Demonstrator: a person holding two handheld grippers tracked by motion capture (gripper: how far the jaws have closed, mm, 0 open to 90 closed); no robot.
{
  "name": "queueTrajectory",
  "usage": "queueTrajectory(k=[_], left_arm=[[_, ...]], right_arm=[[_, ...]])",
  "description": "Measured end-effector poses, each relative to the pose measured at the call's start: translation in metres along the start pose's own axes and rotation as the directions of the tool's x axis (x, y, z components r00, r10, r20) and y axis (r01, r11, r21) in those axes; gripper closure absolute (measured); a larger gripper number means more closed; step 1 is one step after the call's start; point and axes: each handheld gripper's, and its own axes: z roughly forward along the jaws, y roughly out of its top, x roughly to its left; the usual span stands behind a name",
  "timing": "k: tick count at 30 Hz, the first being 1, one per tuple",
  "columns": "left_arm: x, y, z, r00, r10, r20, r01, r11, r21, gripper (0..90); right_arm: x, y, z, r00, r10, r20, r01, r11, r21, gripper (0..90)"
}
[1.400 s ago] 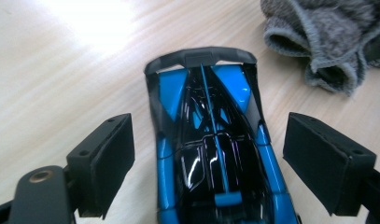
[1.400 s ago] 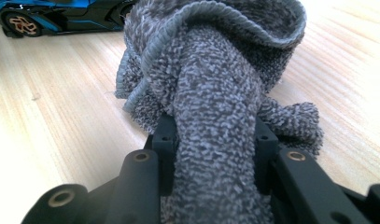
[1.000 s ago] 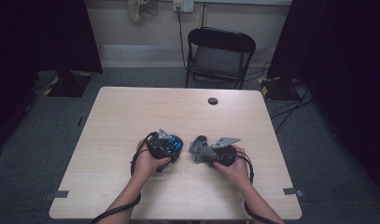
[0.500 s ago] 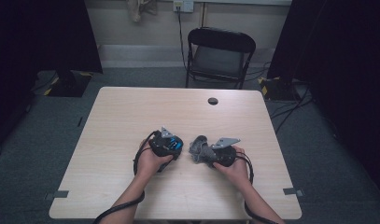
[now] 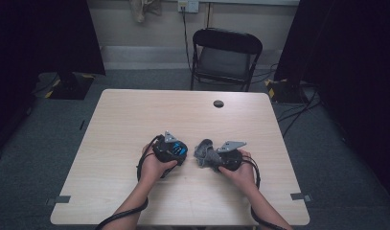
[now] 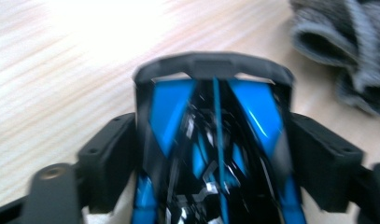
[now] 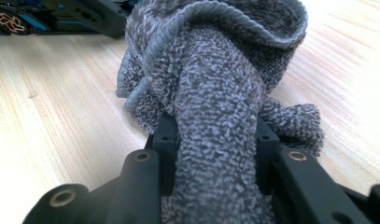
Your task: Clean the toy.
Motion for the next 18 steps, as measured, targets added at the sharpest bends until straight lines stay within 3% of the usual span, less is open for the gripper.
queueTrajectory(k=[3,7,12,14,16,18], left_arm=[[-0.001,0.002,0.002,0.9999,-0.014,-0.008,0.014,0.9998,0.010,16.7],[-0.004,0.000,0.000,0.9999,0.016,-0.005,-0.016,0.9999,-0.005,24.9],[-0.005,-0.002,-0.002,0.9997,0.023,-0.004,-0.023,0.9997,-0.004,25.6],[-0.005,-0.002,-0.006,0.9988,0.042,0.024,-0.042,0.9991,0.010,25.6],[-0.005,-0.001,-0.008,0.9987,0.047,0.020,-0.047,0.9989,-0.003,25.6],[-0.003,0.003,-0.016,0.9970,0.037,0.068,-0.036,0.9991,-0.023,25.6]], right_arm=[[0.000,0.000,0.000,1.0000,0.000,-0.001,0.000,1.000,0.000,64.3],[0.000,0.000,0.000,1.0000,-0.003,0.001,0.003,1.000,0.002,64.3],[0.001,0.001,0.000,0.9999,0.007,0.009,-0.007,1.000,0.004,64.3],[0.001,0.001,0.000,0.9999,0.014,0.010,-0.014,1.000,0.002,64.3],[0.001,0.001,0.000,0.9998,0.020,0.007,-0.020,1.000,0.001,64.3],[0.000,0.002,0.000,0.9992,0.038,0.006,-0.038,0.999,0.007,64.6]])
